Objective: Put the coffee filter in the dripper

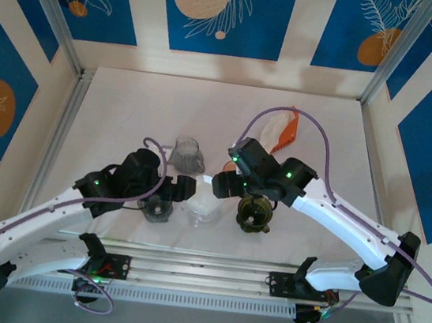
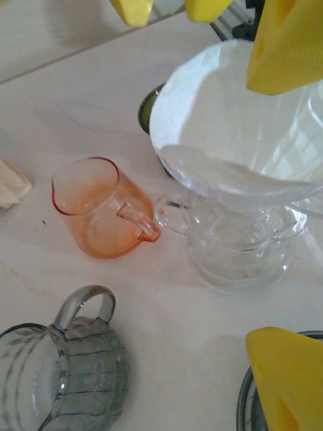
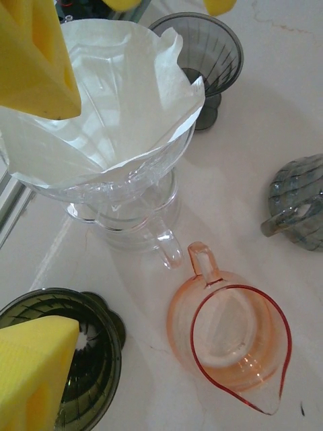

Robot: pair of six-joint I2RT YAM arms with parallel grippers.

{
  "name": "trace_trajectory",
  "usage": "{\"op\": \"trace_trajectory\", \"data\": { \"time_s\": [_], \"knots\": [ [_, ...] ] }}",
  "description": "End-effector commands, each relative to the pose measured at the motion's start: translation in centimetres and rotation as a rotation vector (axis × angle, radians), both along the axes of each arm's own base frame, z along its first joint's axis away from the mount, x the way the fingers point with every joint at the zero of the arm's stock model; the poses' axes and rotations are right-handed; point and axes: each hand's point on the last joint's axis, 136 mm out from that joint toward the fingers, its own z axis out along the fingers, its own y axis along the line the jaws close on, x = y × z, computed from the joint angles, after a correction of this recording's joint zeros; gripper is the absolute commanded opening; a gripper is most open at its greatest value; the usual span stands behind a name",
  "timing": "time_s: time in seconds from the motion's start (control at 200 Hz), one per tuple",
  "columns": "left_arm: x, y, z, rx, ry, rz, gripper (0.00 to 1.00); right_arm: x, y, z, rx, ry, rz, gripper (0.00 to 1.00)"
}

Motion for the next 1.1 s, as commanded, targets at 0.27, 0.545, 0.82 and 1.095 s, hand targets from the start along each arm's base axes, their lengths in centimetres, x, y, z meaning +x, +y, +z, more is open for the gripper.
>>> {"op": "trace_trajectory", "data": {
  "time_s": [0.27,0.545,0.82,1.095],
  "knots": [
    [-0.3,1.2,0.9,0.038,-0.033,-0.011,0.87,-1.0,0.0,0.3,0.039,0.023,0.047,0.59],
    [-0.4,0.6,-1.4,0.061,0.013,-0.034,0.86,1.0,1.3,-0.6,-0.003,0.034,0.079,0.51],
    [-0.4,0.4,-2.5,0.069,0.035,-0.036,0.86,1.8,1.9,-1.2,0.001,0.049,0.091,0.34],
    [-0.2,0.7,-3.1,0.088,0.045,-0.019,0.83,1.4,1.7,-1.9,-0.009,0.066,0.087,0.33]
  ]
}}
